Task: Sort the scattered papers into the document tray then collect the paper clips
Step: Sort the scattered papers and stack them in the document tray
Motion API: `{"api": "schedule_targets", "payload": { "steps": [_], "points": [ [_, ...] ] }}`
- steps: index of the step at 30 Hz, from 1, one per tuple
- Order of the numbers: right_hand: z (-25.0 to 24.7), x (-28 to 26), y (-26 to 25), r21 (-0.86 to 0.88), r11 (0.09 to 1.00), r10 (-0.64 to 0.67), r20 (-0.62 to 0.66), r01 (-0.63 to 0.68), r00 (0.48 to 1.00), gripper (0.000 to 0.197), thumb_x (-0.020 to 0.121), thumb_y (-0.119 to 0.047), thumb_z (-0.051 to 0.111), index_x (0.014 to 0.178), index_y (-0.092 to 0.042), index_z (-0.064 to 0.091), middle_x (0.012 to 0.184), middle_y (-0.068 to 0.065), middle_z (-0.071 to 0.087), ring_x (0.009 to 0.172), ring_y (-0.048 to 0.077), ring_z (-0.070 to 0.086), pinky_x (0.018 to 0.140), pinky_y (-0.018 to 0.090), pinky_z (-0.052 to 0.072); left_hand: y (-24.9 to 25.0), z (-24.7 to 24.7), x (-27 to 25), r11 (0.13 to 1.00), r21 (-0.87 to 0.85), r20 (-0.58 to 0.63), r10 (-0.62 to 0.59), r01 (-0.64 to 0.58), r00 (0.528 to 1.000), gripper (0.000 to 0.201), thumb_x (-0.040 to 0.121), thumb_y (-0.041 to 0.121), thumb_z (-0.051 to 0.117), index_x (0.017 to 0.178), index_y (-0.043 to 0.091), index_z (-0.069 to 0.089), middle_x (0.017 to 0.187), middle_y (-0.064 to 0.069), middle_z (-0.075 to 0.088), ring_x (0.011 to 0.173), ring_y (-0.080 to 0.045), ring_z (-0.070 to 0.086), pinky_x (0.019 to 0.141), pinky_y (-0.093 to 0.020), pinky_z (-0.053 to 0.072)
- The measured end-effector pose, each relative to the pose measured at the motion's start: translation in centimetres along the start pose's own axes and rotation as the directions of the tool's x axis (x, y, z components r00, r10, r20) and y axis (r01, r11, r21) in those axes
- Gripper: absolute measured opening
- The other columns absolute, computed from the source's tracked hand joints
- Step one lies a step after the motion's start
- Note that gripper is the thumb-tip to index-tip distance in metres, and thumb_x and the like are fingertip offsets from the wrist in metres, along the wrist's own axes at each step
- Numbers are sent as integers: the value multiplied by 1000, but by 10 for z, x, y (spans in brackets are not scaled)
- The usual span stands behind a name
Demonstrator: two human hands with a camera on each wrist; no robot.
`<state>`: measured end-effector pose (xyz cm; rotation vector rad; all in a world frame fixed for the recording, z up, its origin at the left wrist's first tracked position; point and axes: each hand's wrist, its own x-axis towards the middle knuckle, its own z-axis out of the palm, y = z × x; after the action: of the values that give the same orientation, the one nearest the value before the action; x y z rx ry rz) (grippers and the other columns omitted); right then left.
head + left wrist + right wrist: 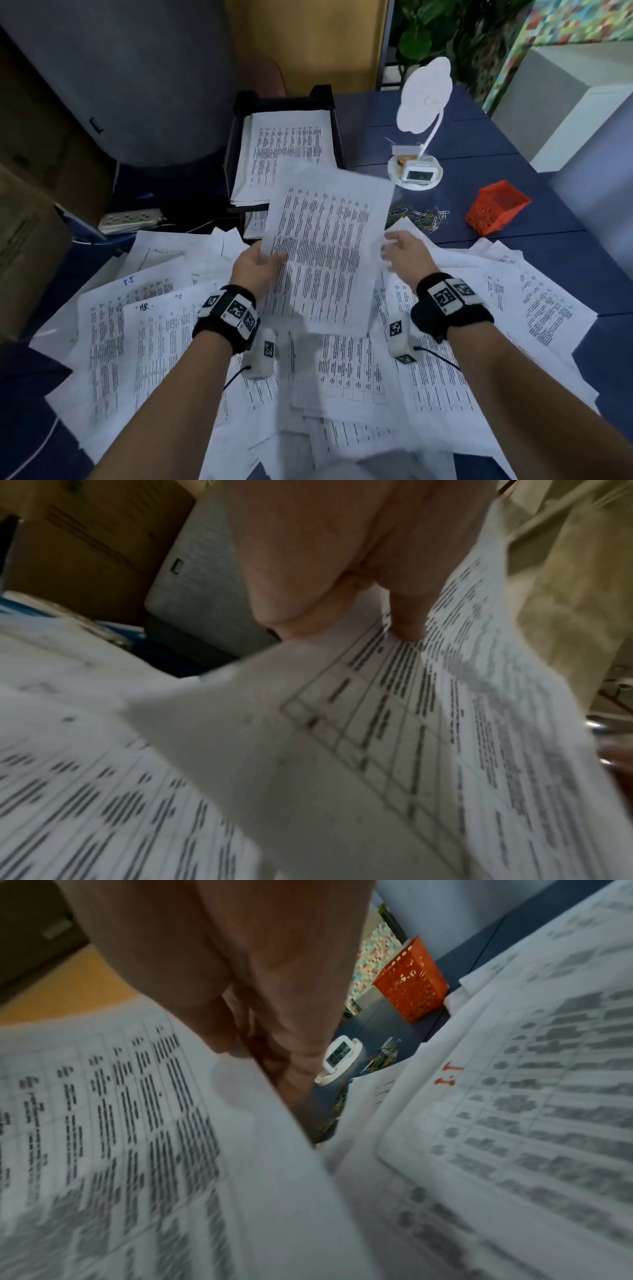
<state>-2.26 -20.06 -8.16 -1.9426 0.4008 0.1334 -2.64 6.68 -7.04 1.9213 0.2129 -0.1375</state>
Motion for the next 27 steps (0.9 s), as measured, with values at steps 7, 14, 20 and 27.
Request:
{"api": "schedule_targets", "payload": {
  "steps": [7,14,20,27],
  "points": [
    [20,-21,57,-756,632,250,-12,-172,968,59,83,-31,60,133,-14,32,132,13,36,125,34,34,96,48,44,-55,0,0,937,241,-48,-249,253,967,28,88,27,64,105,5,61,94,-14,65,93,-33,63,80,-36,53],
    [27,-27,66,-781,593,233,-65,-194,970,70,79,-30,64,134,-11,26,134,12,27,128,32,30,95,51,46,-77,2,-10,857,310,-20,-428,412,904,72,92,38,59,147,4,28,151,-15,32,137,-32,33,113,-43,30],
    [24,-31,56,-856,497,184,-56,-142,981,31,92,-21,47,119,-6,53,129,12,43,120,31,42,93,39,44,-75,0,-8,852,302,22,-454,427,891,73,94,35,56,149,6,19,155,-13,23,142,-30,25,114,-41,26],
    [42,-33,3,-173,979,132,109,-112,985,14,90,-18,50,78,-12,49,78,10,55,69,27,60,70,37,53,-68,-3,-8,812,424,94,-479,400,873,57,101,29,41,149,7,21,154,-14,25,140,-30,28,111,-37,27]
  ]
}}
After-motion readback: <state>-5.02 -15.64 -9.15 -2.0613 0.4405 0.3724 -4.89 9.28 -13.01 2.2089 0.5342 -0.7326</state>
